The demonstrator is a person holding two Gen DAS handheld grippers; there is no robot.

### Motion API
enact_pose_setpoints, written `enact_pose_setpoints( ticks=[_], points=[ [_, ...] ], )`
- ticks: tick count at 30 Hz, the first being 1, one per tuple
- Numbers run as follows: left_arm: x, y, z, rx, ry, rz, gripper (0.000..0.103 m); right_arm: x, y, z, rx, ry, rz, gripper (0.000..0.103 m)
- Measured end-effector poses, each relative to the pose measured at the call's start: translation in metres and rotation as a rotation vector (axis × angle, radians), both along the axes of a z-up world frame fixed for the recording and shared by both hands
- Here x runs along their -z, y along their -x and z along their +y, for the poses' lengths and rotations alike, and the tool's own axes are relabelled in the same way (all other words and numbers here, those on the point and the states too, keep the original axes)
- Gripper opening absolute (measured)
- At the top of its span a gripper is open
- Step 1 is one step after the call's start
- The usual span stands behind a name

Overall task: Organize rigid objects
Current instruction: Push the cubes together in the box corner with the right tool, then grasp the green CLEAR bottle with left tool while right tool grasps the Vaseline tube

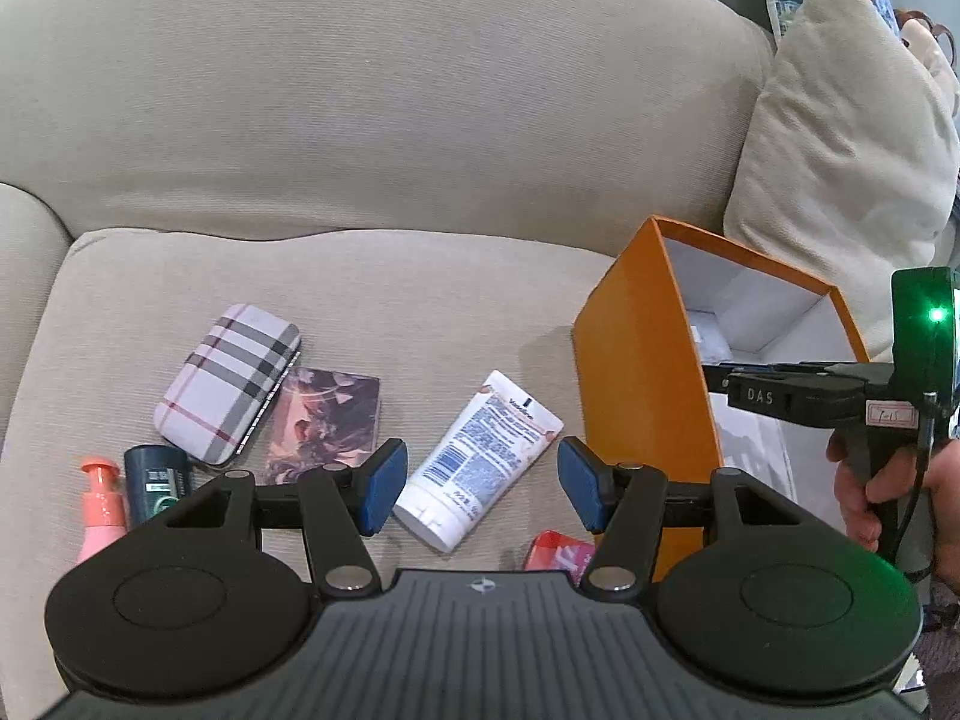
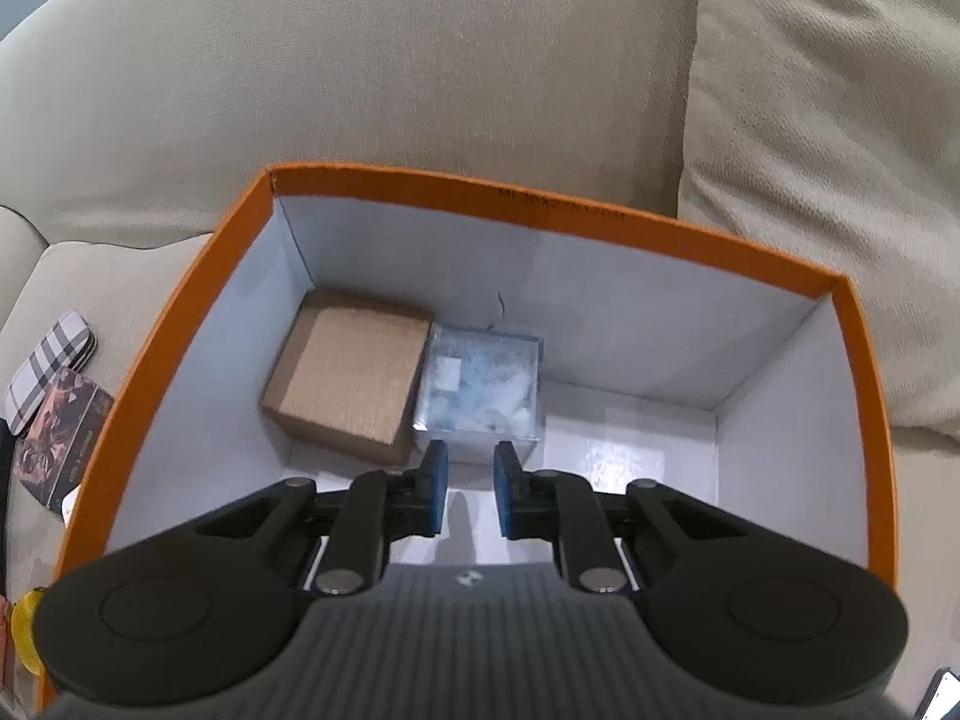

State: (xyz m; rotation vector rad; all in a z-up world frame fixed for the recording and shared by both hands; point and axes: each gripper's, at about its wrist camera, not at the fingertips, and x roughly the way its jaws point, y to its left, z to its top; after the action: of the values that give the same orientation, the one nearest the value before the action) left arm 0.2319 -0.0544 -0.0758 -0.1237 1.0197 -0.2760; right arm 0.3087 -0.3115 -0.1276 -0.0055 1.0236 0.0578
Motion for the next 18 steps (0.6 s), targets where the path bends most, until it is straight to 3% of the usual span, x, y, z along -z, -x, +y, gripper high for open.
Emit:
enact_pose_setpoints(
  ticks=[6,9,12,14,18],
  points=[
    [-0.013,0.012,0.011,0.002,-0.010,-0.039,0.068,-0.010,0.007,0.002,0.004,-0.017,-0.001,0.017],
    [-0.023,0.023,0.024,-0.018,-0.022,-0.086,0.069,-0.032,0.026,0.010,-0.006,-0.038,-0.046,0.019],
    [-0.034,0.036,0.043,-0.048,-0.038,-0.149,0.082,-0.060,0.051,0.021,-0.023,-0.084,-0.113,0.020],
    [-0.041,0.044,0.054,-0.050,-0.057,-0.164,0.082,-0.076,0.068,0.031,-0.047,-0.119,-0.167,0.020],
    [-0.051,0.063,0.081,-0.087,-0.048,-0.170,0.085,-0.106,0.100,0.064,-0.073,-0.199,-0.213,0.030]
  ],
)
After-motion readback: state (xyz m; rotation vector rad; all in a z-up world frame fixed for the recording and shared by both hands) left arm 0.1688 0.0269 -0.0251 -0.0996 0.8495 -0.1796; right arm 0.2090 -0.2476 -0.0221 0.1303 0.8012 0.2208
